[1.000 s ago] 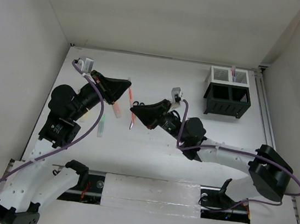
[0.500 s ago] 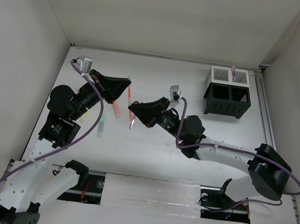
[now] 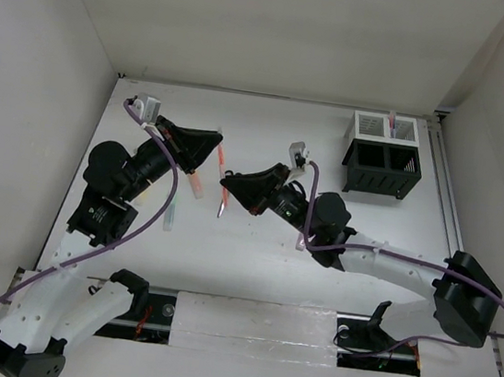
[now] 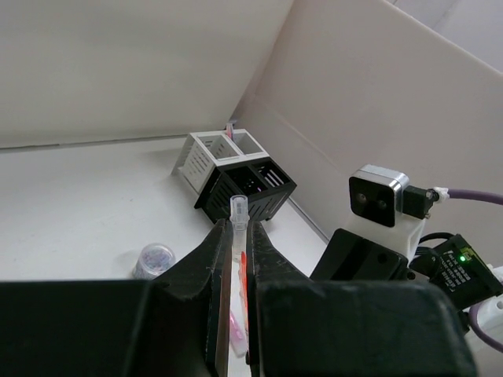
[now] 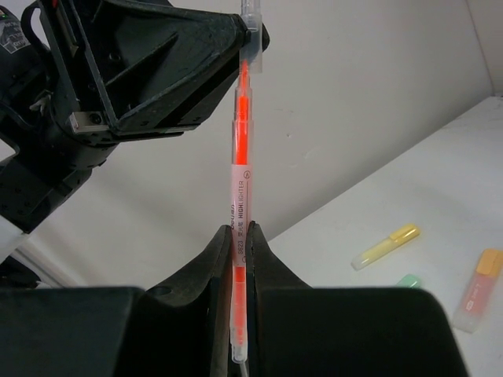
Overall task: Sort the stationery into containers
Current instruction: Close the pen cap on the pen.
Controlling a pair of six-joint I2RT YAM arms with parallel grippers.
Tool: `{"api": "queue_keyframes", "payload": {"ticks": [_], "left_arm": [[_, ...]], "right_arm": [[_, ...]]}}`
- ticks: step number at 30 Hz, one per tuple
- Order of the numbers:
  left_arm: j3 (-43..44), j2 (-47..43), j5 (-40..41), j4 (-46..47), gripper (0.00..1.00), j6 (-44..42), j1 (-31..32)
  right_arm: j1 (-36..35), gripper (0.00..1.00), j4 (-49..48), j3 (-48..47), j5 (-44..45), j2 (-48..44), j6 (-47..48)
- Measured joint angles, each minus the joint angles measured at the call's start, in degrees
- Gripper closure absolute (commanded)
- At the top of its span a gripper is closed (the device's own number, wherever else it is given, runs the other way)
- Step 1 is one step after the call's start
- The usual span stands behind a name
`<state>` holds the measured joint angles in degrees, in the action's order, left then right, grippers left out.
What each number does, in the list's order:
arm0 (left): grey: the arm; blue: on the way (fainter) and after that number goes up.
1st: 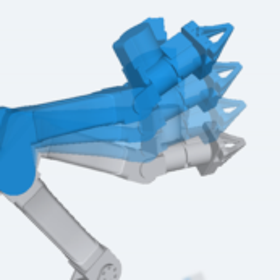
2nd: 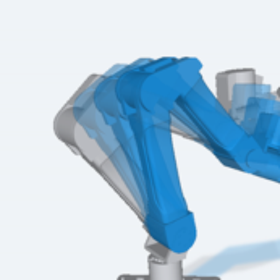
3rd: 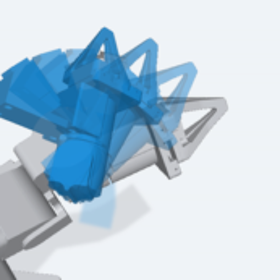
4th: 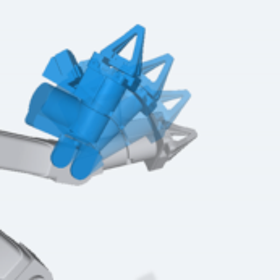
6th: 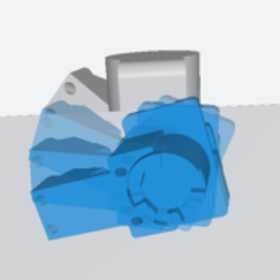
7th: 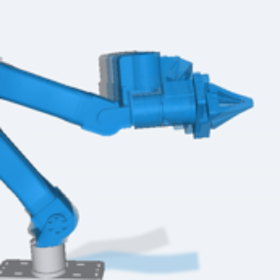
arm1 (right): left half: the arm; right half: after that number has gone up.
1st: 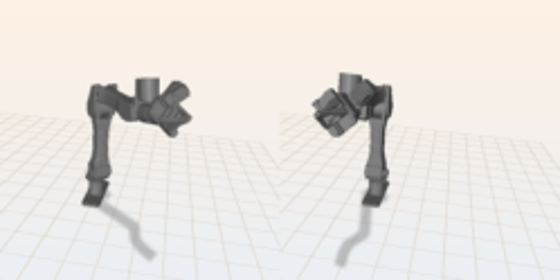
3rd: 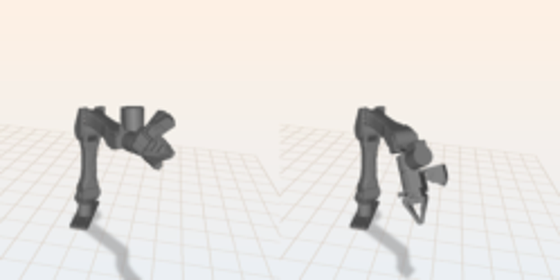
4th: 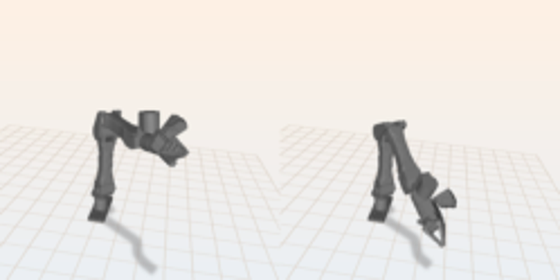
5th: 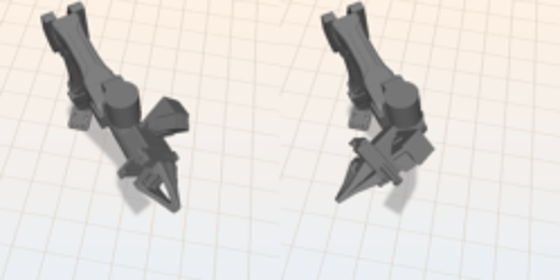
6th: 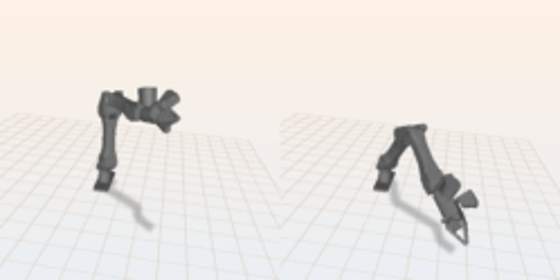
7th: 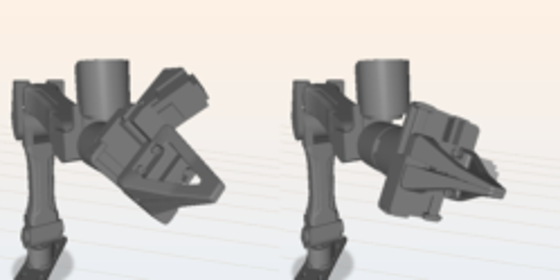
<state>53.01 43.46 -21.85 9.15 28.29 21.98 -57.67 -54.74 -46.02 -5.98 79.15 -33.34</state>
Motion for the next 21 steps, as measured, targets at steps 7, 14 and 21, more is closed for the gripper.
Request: {"api": "queue_keyframes", "payload": {"ticks": [7, 14, 21], "left_arm": [[0.0, 0.33, -0.09, 0.57, 1.0, -0.83, 0.46], [-0.07, 0.42, -0.9, 0.44, 1.0, -0.87, 0.7], [-0.07, 0.26, -0.55, 0.72, 1.0, -0.85, 0.81]], "right_arm": [[0.35, 1.0, 1.68, 0.0, 0.44, -0.9, -0.24], [1.16, 1.0, 0.79, 0.02, 1.27, -1.16, -2.54], [1.36, 1.0, 3.21, 0.04, 1.99, -3.02, -4.22]]}}
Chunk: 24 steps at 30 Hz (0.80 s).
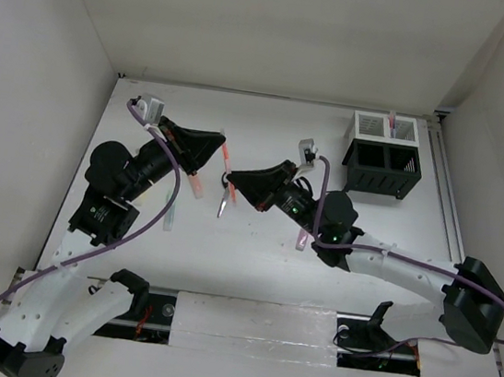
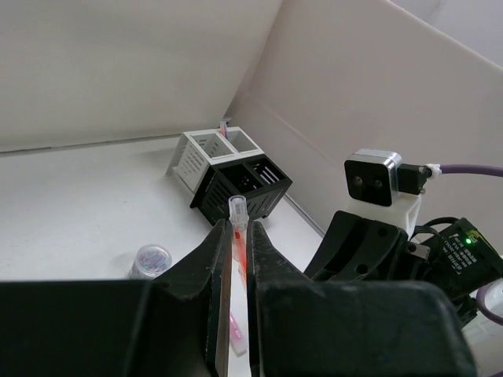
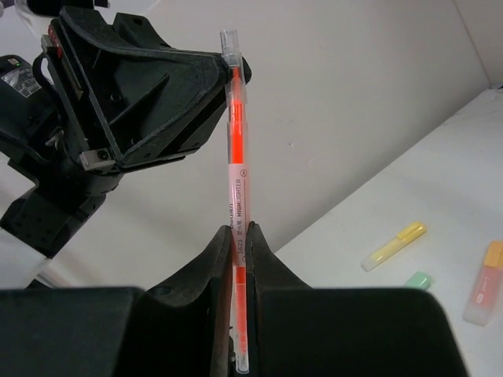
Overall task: Sort the stationery into containers
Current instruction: Close the pen cap on the pen.
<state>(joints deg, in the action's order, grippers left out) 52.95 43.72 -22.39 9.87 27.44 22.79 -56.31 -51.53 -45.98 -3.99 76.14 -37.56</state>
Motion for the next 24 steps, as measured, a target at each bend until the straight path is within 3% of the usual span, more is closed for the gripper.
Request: {"api": "queue_keyframes", "payload": {"ticks": [7, 17, 24], "left_arm": [[-0.11, 0.0, 0.11, 0.94, 1.0, 0.09, 0.0], [-1.11, 1.25, 0.35, 2.4, 1.0, 3.17, 0.0], [-2.47, 1.42, 2.01, 0.42, 1.0, 4.66, -0.04]], "right_arm": [[0.0, 1.0, -2.38, 0.0, -0.28, 0.9, -2.89], [0.52, 1.0, -15.45, -0.02, -3.15, 8.57, -3.82], [1.2, 1.0, -17.55, -0.04, -4.44, 12.41, -3.82]]}}
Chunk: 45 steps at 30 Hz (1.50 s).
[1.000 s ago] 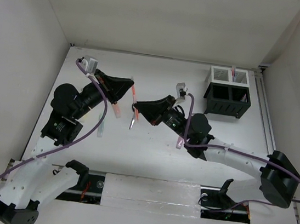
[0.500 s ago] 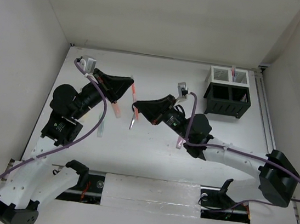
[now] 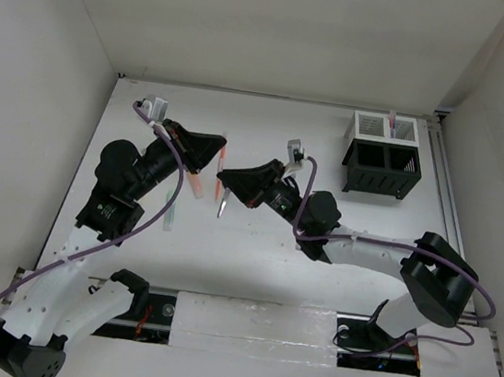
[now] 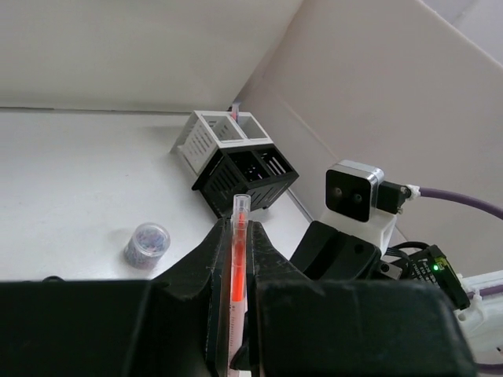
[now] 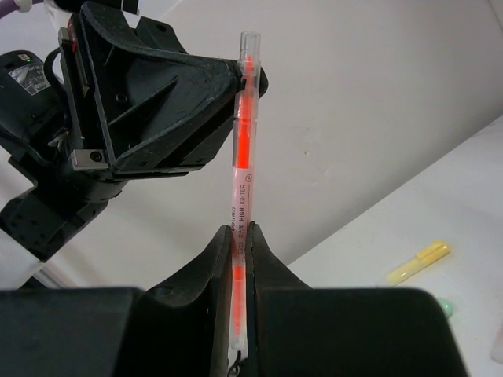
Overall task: Sort the stationery into containers
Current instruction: Close the pen cap on the pen.
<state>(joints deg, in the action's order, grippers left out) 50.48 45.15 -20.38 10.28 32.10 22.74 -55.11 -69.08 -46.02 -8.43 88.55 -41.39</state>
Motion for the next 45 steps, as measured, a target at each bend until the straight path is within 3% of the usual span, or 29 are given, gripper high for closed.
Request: {"api": "queue_keyframes", "payload": {"ticks": [45], "left_arm": [[0.02, -2.47, 5.97, 4.87, 1.0, -0.98, -0.35]], "right_arm": [[3.74, 1.0, 5.75, -10.51, -9.25, 1.22, -3.48]]}}
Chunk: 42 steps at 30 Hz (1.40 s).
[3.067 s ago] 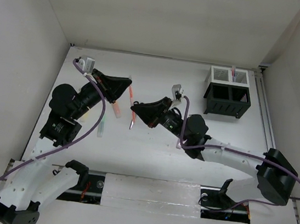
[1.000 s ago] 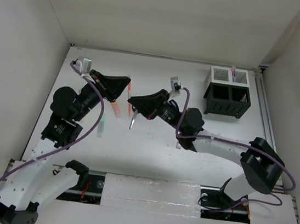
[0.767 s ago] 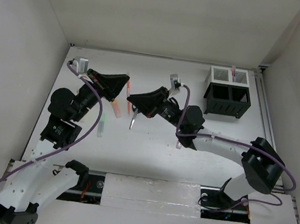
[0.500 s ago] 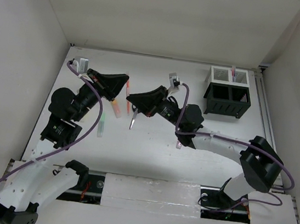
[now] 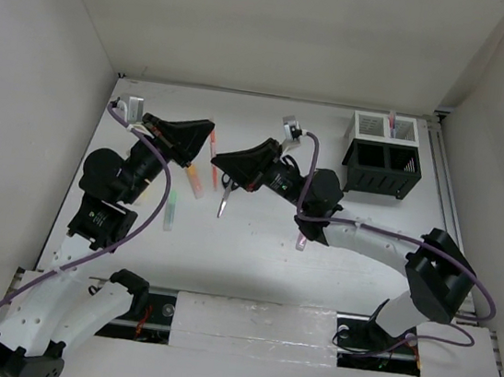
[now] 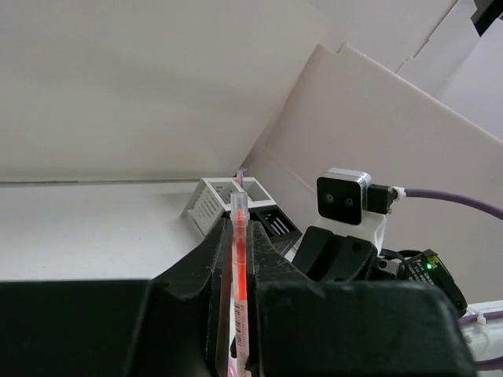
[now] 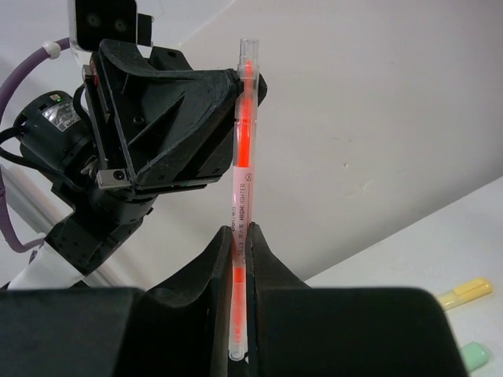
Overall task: Sort the stationery into containers
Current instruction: Close the pen cap on the pen, then place the pen in the storage box.
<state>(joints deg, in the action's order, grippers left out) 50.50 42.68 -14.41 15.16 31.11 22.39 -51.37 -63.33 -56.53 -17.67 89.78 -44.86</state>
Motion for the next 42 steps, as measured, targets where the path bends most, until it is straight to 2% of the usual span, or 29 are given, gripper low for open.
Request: {"api": "queue_keyframes", "payload": {"ticks": [8, 14, 19, 21, 25, 29, 30, 31, 33, 34, 42], "left_arm": [[0.48, 0.07, 1.03, -1.09, 1.0, 0.0, 0.0], [4.31, 2.89, 2.27, -7.5, 0.99, -1.36, 0.0], [4.39, 3.8, 1.4, -10.56, 0.78, -1.99, 0.04], [4.37, 3.69, 1.01, -12.2, 0.65, -2.05, 0.13], [4.26, 3.23, 1.18, -15.87, 0.62, -1.95, 0.15], [4.26, 2.49, 1.4, -16.46, 0.41, -1.66, -0.15], [4.26, 2.29, 1.31, -16.48, 0.23, -1.55, -0.5], [4.26, 2.1, 1.38, -16.5, 0.17, -1.51, -0.83], [4.26, 1.64, 1.33, -16.55, 0.16, -0.94, -1.2], [4.26, 1.33, 1.38, -16.55, 0.02, -0.87, -1.38], [6.6, -1.11, 3.78, -19.63, 0.0, -1.62, -1.51]], "right_arm": [[0.83, 1.0, 2.03, -2.01, -3.91, 0.9, 2.05], [1.86, 1.0, 2.6, -5.55, -8.17, 5.4, 6.1], [2.21, 1.0, 2.97, -5.55, -9.31, 7.3, 7.54], [2.21, 1.0, 2.95, -5.53, -9.31, 7.37, 8.74], [2.19, 1.0, 2.38, -5.53, -9.27, 6.64, 10.8], [2.19, 1.0, 1.99, -5.33, -9.03, 6.47, 11.91], [2.19, 1.0, 2.03, -5.33, -8.7, 6.47, 12.15], [2.19, 1.0, 2.03, -5.33, -8.33, 6.47, 12.41], [2.19, 1.0, 2.1, -5.33, -7.61, 6.47, 13.14], [2.32, 1.0, 2.16, -5.33, -7.28, 6.47, 13.4], [6.03, 1.0, 4.15, -5.33, -4.96, 6.73, 16.65]]}}
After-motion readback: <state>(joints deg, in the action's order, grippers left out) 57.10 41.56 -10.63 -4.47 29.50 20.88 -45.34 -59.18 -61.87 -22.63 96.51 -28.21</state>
